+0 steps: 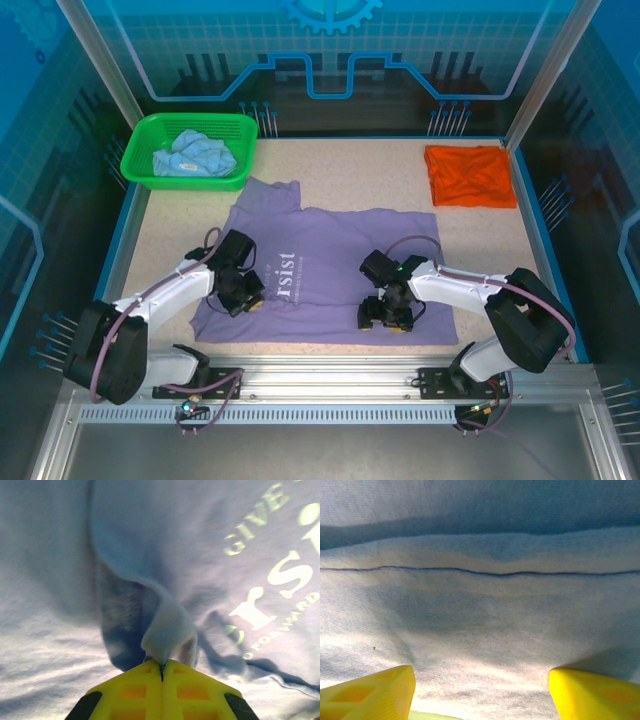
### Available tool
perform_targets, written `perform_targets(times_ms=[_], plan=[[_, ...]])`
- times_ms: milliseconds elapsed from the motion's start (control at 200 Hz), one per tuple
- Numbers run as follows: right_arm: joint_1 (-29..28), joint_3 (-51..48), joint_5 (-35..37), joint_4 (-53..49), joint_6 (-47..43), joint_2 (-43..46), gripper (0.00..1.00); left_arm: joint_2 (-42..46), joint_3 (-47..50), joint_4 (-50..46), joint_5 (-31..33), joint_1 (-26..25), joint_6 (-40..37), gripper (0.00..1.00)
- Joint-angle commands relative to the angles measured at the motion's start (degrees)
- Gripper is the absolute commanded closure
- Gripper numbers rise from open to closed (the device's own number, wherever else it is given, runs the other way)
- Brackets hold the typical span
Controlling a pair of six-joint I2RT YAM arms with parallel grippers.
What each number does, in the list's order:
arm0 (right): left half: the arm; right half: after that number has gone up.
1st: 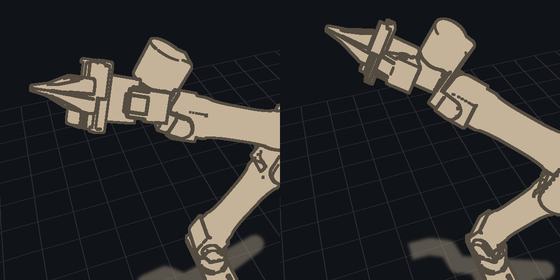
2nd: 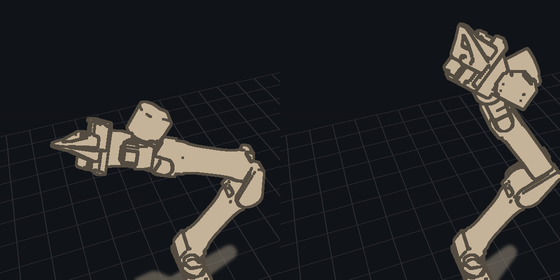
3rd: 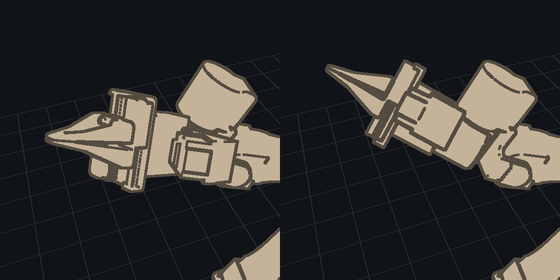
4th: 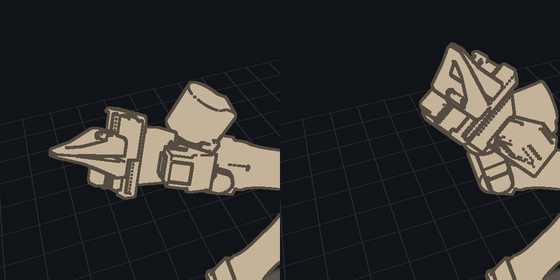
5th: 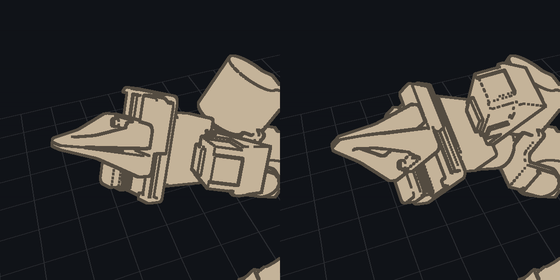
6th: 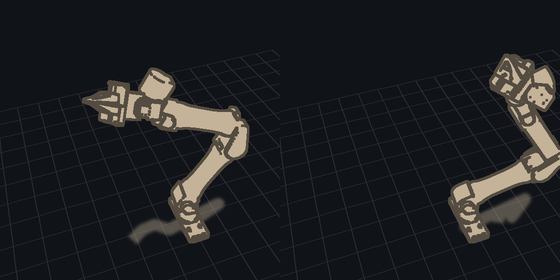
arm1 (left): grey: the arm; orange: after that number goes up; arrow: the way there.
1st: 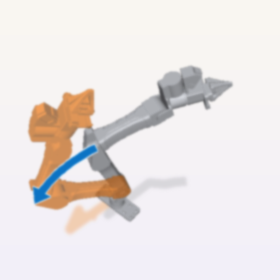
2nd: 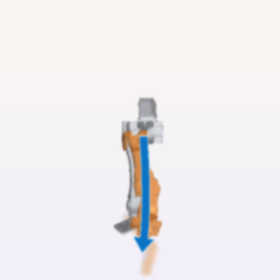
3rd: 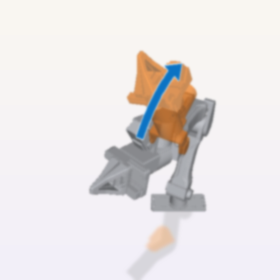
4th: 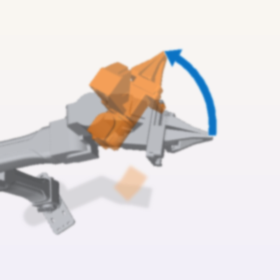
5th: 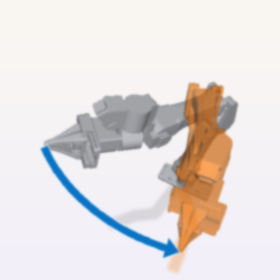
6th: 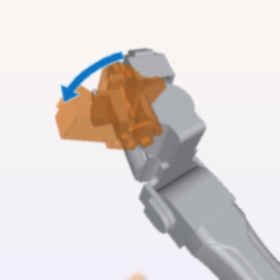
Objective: Fold and stack the t-shirts
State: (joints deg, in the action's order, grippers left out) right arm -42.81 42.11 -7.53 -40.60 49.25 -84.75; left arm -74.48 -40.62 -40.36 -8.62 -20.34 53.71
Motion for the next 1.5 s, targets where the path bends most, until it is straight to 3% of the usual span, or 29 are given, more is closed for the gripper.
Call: perform_targets(times_ms=[0,310,620,660,755,890,1035,1216,1406,1496], plan=[[-1.0,-2.9,-1.0,-1.6,0.5,-2.9,0.26,-2.3,-4.3,-3.2,3.4,-1.3,-4.2,1.0],[-1.0,-2.7,-1.1,-1.5,0.3,-3.5,0.26,-12.3,-15.3,-5.0,6.2,-5.1,-10.1,1.0],[-0.7,-2.1,-0.8,-2.2,-0.2,-3.8,0.26,-27.8,-30.5,-9.9,9.3,-11.5,-19.0,1.0],[-0.7,-1.9,-0.7,-2.3,-0.3,-3.8,0.26,-29.6,-32.5,-11.0,10.3,-12.3,-19.9,0.94],[-0.7,-1.9,-0.5,-2.5,-0.1,-3.7,0.26,-32.4,-36.1,-13.1,13.1,-12.8,-21.2,0.69],[-0.6,-2.0,-0.2,-2.9,0.0,-3.0,0.25,-32.0,-40.8,-15.3,16.6,-12.7,-22.1,0.48],[-0.5,-1.9,1.1,-4.2,0.4,-0.5,0.25,-27.2,-43.9,-16.7,16.7,-10.7,-20.9,0.4],[0.3,-2.0,3.2,-6.0,1.4,5.2,0.25,-16.4,-33.9,-12.5,5.7,-5.7,-18.1,0.48],[2.7,-3.3,3.8,-4.5,2.4,10.9,0.28,-5.0,-14.4,-5.8,-1.2,-3.3,-12.7,0.77],[3.9,-4.1,3.9,-3.0,2.7,11.8,0.3,-3.4,-5.2,0.0,-4.1,-2.5,-8.3,0.81]])
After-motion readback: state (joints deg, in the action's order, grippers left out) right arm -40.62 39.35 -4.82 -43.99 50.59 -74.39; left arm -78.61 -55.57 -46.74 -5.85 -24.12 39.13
